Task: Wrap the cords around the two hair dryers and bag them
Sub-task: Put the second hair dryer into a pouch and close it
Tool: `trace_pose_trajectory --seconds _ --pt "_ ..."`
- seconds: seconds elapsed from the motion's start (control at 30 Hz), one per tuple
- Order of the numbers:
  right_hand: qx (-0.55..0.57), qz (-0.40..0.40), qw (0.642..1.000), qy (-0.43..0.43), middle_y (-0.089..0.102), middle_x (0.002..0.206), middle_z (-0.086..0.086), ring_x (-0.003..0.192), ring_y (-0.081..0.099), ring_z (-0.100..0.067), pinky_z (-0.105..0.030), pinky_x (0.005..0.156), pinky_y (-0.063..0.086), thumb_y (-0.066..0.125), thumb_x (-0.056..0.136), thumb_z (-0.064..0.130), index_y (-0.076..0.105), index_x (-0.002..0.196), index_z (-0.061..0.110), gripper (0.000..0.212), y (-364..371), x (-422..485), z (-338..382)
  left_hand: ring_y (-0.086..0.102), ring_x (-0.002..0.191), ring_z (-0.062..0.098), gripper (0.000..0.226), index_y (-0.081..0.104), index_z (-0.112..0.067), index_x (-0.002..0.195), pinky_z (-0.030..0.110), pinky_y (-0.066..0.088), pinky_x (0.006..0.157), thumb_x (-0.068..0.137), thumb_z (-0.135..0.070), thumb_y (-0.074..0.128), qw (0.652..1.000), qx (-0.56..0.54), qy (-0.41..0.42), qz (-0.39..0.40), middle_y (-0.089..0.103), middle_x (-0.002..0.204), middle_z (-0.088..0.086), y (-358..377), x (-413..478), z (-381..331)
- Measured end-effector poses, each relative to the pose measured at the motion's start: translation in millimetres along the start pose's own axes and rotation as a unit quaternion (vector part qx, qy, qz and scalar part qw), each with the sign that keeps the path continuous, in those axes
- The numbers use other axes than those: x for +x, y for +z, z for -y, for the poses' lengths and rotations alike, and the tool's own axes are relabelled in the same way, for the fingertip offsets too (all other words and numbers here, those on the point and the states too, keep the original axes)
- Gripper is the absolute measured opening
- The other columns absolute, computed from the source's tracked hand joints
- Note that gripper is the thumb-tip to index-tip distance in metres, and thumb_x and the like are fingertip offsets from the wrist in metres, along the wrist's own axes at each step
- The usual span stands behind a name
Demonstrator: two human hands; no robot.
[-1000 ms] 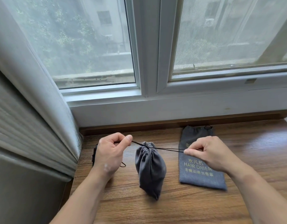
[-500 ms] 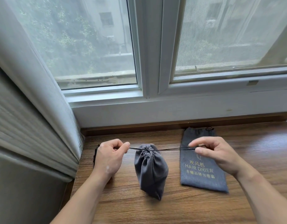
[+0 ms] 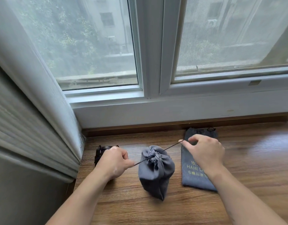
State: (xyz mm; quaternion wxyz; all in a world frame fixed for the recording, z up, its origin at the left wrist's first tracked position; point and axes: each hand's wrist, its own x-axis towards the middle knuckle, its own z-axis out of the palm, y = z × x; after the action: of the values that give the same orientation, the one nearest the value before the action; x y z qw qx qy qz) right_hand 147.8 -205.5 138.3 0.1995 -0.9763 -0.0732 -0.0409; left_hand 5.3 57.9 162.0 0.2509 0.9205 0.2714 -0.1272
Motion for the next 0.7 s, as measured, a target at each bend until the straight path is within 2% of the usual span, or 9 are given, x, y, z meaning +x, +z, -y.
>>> trace_pose_trajectory --seconds 0.07,0.17,0.23,0.33,0.4,0.43,0.53,0.6,0.7 --pt "0.057 0.003 0.998 0.039 0.077 0.083 0.004 0.088 0.071 -0.028 -0.034 0.072 0.052 0.069 0.072 0.079 0.077 0.089 0.035 0.048 8.2 -1.2 11.8 0.063 0.065 0.011 0.018 0.068 -0.021 0.061 0.027 0.055 0.068 0.071 -0.028 0.082 0.996 -0.01 0.009 0.086 0.071 0.068 -0.005 1.6 -1.0 1.2" --pt "0.195 0.055 0.978 0.058 0.068 0.063 0.011 0.067 0.064 -0.014 -0.027 0.059 0.048 0.076 0.071 0.071 0.072 0.071 0.028 0.043 18.4 -1.9 30.6 0.058 0.057 0.009 0.012 0.077 -0.02 0.069 0.025 0.053 0.063 0.076 -0.021 0.086 0.973 -0.035 0.046 0.225 0.07 0.064 -0.004 2.1 -8.2 -7.6" --pt "0.293 0.113 0.949 0.043 0.06 0.054 0.011 0.056 0.053 -0.007 -0.022 0.054 0.042 0.084 0.071 0.059 0.071 0.067 0.023 0.038 22.3 -2.6 39.8 0.057 0.054 0.007 0.008 0.081 -0.016 0.08 0.022 0.05 0.061 0.08 -0.021 0.088 0.946 -0.082 0.062 0.307 0.072 0.066 -0.002 1.3 -13.6 -14.3" --pt "0.431 0.212 0.877 0.012 0.066 0.063 0.012 0.065 0.056 -0.004 -0.02 0.063 0.047 0.088 0.075 0.038 0.074 0.079 0.012 0.03 19.9 -5.5 47.2 0.051 0.05 0.004 0.015 0.081 -0.012 0.096 0.018 0.033 0.045 0.083 -0.018 0.083 0.888 -0.238 0.077 0.385 0.066 0.061 -0.004 2.3 -23.2 -19.5" --pt "0.484 0.279 0.83 -0.016 0.067 0.069 0.01 0.069 0.058 -0.003 -0.016 0.068 0.048 0.088 0.078 0.022 0.073 0.084 0.011 0.02 14.5 -7.0 48.8 0.041 0.048 0.007 0.037 0.076 -0.002 0.103 0.018 0.024 0.043 0.076 -0.025 0.085 0.857 -0.38 0.057 0.344 0.06 0.06 0.0 3.9 -25.8 -24.4" --pt "0.487 0.308 0.816 -0.036 0.064 0.071 0.006 0.069 0.055 -0.004 -0.017 0.069 0.047 0.089 0.075 0.024 0.073 0.085 0.013 0.022 11.7 -7.6 48.8 0.036 0.045 0.006 0.049 0.071 0.004 0.107 0.018 0.02 0.042 0.073 -0.028 0.088 0.842 -0.452 0.033 0.293 0.056 0.058 0.0 5.9 -24.5 -26.5" --pt "0.433 0.362 0.819 -0.1 0.046 0.066 0.001 0.063 0.039 -0.009 -0.021 0.061 0.037 0.089 0.06 0.041 0.072 0.085 0.018 0.038 6.0 -9.6 48.0 0.029 0.042 0.002 0.05 0.071 0.004 0.109 0.015 0.018 0.041 0.076 -0.032 0.077 0.793 -0.587 -0.007 0.163 0.047 0.058 -0.001 12.0 -21.2 -35.1" --pt "0.399 0.377 0.826 -0.128 0.039 0.061 0.009 0.059 0.034 -0.006 -0.02 0.056 0.032 0.088 0.057 0.045 0.07 0.085 0.013 0.047 1.2 -11.4 50.6 0.033 0.041 -0.001 0.037 0.071 0.0 0.118 0.012 0.023 0.041 0.087 -0.021 0.071 0.805 -0.578 0.026 0.133 0.053 0.055 -0.008 11.9 -29.0 -44.7" --pt "0.375 0.404 0.82 -0.154 0.041 0.059 0.015 0.06 0.036 -0.007 -0.025 0.058 0.032 0.089 0.065 0.044 0.062 0.08 0.01 0.046 -7.5 -14.2 58.1 0.046 0.039 -0.006 0.026 0.071 0.0 0.119 0.004 0.035 0.044 0.094 0.006 0.067 0.856 -0.503 0.077 0.093 0.059 0.059 -0.013 13.6 -37.8 -53.9"
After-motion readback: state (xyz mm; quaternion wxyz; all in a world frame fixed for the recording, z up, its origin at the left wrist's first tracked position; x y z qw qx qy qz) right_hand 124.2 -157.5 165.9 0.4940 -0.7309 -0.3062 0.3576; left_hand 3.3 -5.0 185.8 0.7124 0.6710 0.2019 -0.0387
